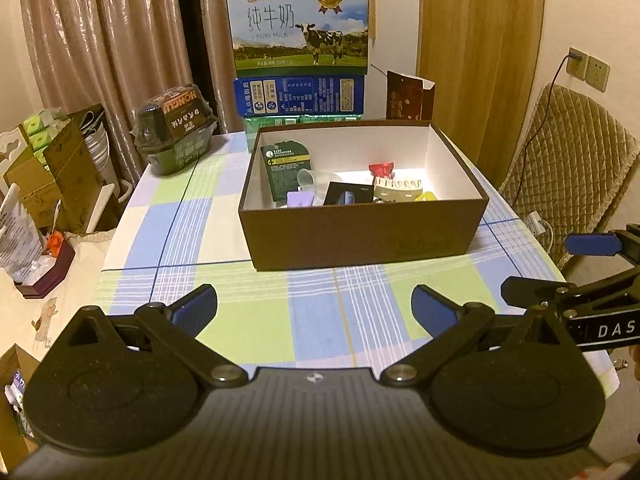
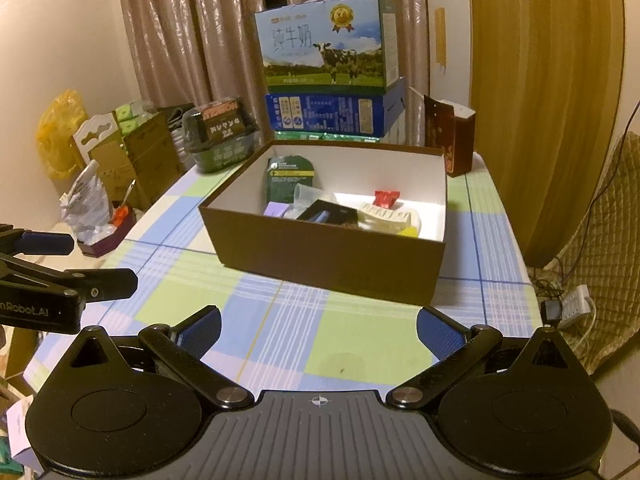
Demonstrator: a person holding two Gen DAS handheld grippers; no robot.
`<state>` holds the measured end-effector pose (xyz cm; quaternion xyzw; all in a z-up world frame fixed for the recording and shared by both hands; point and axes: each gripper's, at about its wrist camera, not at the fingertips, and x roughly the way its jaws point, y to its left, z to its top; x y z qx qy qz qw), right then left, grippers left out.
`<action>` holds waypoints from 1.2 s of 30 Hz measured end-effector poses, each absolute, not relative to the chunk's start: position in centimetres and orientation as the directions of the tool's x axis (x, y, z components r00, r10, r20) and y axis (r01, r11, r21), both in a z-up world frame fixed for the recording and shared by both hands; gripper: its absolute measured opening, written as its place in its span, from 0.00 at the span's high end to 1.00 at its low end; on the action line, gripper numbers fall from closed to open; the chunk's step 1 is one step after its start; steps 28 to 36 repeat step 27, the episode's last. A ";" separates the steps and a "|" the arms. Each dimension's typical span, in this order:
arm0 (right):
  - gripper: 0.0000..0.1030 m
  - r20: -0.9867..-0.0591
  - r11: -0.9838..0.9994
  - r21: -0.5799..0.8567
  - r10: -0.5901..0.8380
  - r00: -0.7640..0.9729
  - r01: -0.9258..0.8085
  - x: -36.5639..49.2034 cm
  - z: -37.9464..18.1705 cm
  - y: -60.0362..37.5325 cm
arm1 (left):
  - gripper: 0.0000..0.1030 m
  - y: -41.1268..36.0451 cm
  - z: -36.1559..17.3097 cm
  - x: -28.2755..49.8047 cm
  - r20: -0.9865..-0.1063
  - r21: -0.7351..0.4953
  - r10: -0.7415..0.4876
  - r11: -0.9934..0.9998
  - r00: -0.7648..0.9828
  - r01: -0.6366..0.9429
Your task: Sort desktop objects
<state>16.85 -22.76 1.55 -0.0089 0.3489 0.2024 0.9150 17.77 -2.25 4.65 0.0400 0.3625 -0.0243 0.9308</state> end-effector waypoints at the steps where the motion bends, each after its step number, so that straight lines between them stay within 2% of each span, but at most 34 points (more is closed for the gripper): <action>1: 0.02 -0.643 0.918 0.125 0.365 0.674 -0.377 16.7 1.5 -22.7 | 0.01 -2.3 4.6 17.6 -0.679 0.057 -0.017 0.996 0.734 0.075; 36: 0.02 -0.666 0.913 0.121 0.366 0.650 -0.391 14.4 0.6 -22.5 | 0.01 -2.5 3.4 15.0 -0.701 0.053 -0.011 0.996 0.713 0.068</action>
